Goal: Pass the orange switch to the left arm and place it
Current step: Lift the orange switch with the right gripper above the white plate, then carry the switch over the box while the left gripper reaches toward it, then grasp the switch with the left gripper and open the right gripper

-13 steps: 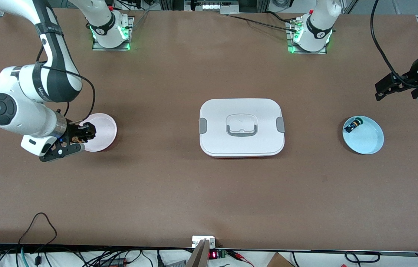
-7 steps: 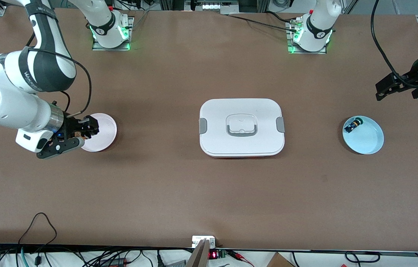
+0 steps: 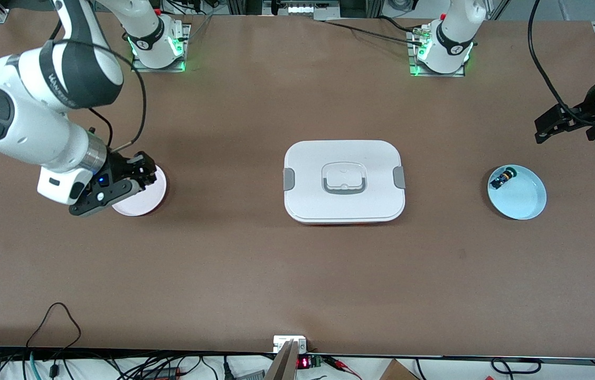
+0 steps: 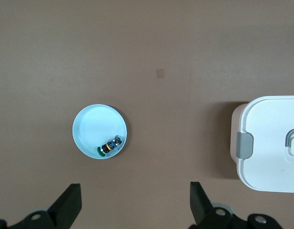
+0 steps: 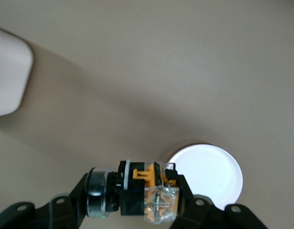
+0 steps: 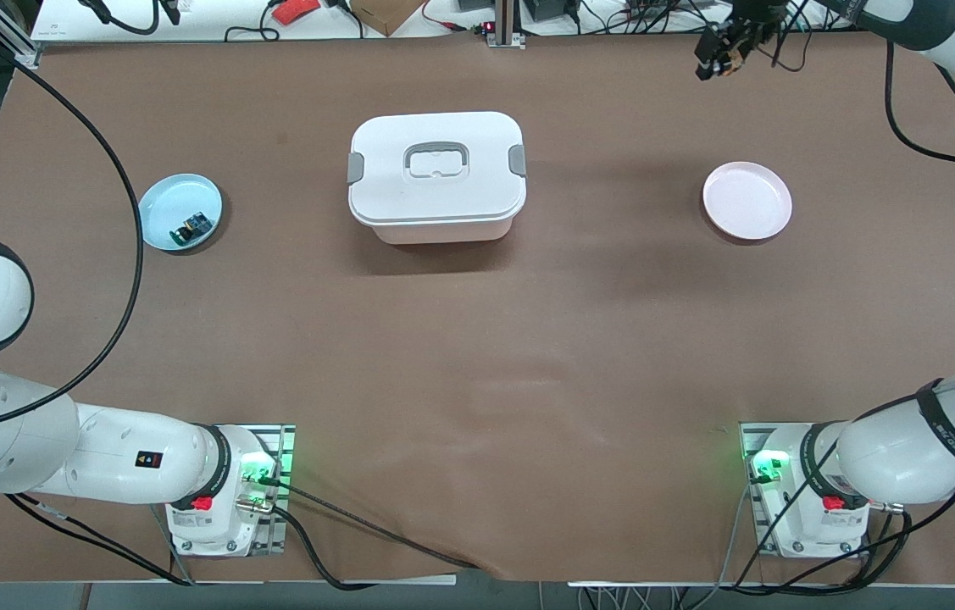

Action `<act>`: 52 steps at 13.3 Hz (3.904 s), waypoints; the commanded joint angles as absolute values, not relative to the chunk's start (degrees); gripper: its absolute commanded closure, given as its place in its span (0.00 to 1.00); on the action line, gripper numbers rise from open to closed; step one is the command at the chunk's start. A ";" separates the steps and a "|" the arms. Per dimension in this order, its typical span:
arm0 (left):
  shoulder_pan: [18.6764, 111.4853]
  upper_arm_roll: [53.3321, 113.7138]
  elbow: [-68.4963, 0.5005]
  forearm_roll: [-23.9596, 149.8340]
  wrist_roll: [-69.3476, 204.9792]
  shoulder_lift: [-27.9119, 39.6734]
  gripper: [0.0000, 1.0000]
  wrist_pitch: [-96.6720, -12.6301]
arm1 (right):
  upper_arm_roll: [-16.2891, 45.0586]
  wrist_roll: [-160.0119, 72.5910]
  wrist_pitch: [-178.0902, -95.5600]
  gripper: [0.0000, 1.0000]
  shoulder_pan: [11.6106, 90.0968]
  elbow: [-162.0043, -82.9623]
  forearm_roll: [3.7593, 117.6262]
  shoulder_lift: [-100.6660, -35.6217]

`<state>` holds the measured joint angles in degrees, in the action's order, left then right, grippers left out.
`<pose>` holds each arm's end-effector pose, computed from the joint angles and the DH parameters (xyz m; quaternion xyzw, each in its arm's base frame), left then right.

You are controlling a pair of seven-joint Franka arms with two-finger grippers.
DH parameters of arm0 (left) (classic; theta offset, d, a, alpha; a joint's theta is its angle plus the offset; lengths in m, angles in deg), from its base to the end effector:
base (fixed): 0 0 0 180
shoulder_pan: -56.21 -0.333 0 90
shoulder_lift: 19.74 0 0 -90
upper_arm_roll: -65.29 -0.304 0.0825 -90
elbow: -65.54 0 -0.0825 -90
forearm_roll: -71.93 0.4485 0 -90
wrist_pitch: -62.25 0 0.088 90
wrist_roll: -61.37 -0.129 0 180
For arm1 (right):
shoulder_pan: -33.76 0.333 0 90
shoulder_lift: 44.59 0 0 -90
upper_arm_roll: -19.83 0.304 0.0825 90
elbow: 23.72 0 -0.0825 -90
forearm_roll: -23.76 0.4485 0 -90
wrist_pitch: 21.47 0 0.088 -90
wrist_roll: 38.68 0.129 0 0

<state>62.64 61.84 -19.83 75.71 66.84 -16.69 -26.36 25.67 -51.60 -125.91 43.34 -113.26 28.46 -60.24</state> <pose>0.6326 -0.0252 0.5987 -0.9991 -0.0225 -0.0043 0.0343 0.6761 0.1895 0.4369 -0.9711 -0.2326 0.0071 0.0532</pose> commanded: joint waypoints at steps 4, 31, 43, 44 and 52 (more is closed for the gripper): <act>62.27 62.04 -15.49 76.32 67.26 -15.79 0.00 -23.98 | 30.46 -57.02 -125.27 0.77 43.77 -112.41 34.74 -56.38; 72.71 63.62 -31.23 -8.65 74.28 -4.01 0.00 -34.93 | 30.29 -135.96 -125.01 0.77 45.09 -120.23 109.52 -63.66; 86.00 63.62 -30.26 -18.69 77.98 -2.61 0.20 -56.31 | 30.29 -141.60 -128.17 0.77 50.01 -120.23 118.59 -67.09; 86.00 63.62 -30.18 -18.60 77.89 -2.34 0.23 -56.32 | 30.38 -141.25 -128.17 0.77 50.02 -120.23 119.55 -67.00; 85.74 63.53 -29.30 -17.81 77.89 -1.81 0.70 -56.14 | 30.29 -141.07 -128.17 0.77 50.63 -120.49 121.49 -66.74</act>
